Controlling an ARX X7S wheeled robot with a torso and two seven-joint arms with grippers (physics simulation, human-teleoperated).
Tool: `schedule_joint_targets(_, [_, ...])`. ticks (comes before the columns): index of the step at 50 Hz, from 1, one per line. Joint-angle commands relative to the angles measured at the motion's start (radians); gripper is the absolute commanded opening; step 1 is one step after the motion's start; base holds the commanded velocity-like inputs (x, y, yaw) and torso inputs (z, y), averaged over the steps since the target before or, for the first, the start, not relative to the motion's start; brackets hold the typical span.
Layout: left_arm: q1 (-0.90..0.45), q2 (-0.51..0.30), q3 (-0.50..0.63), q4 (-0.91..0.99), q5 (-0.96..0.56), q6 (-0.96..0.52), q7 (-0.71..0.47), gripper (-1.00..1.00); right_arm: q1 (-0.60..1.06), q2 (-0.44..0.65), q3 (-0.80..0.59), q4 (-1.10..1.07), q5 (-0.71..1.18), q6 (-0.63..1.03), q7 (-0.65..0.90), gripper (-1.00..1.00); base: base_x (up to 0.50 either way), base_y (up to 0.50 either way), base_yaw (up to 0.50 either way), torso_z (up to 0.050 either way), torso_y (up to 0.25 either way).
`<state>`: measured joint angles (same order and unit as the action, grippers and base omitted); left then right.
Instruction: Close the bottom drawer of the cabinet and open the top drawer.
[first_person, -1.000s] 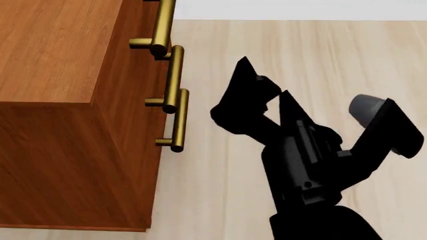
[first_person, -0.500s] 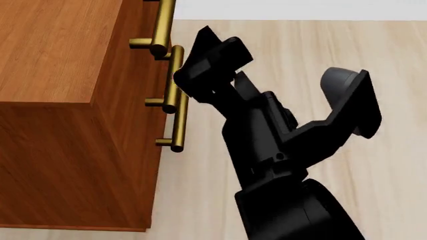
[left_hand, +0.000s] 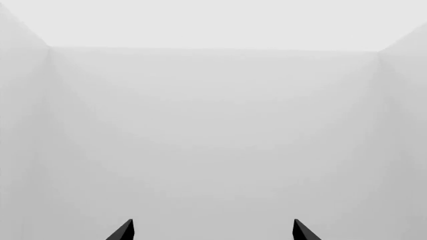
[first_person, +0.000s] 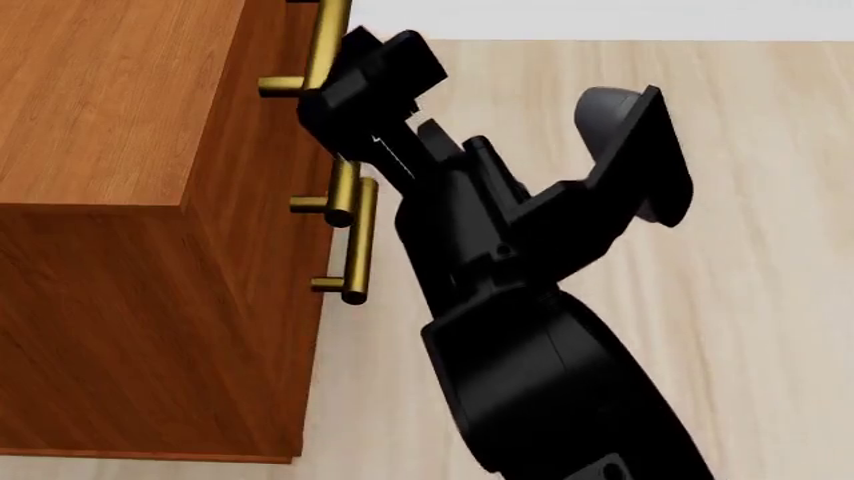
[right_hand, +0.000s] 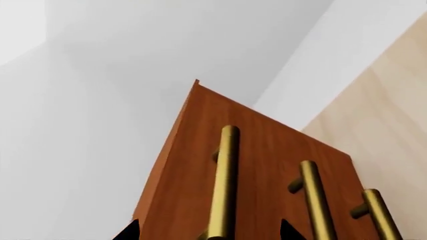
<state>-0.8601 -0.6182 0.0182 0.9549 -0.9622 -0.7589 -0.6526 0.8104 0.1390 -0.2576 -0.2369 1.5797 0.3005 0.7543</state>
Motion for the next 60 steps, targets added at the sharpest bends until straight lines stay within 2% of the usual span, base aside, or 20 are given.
schedule_joint_targets(1, [-0.002,-0.009,0.0,-0.004,-0.002,0.005,-0.002,1.0,0.037,-0.012,-0.03,0.09,-0.012,0.0,-0.037,1.0,0.0,0.0,0.0,0.0,0.0])
schedule_joint_targets(37, [-0.006,-0.041,-0.006,-0.008,-0.017,0.018,-0.014,1.0,0.154,-0.071,-0.146,0.382,-0.033,0.004,-0.172,1.0,0.0,0.0,0.0,0.0,0.0])
schedule_joint_targets(60, [-0.004,-0.053,-0.004,-0.006,-0.022,0.028,-0.023,1.0,0.19,-0.09,-0.214,0.436,-0.012,-0.001,-0.203,1.0,0.0,0.0,0.0,0.0,0.0])
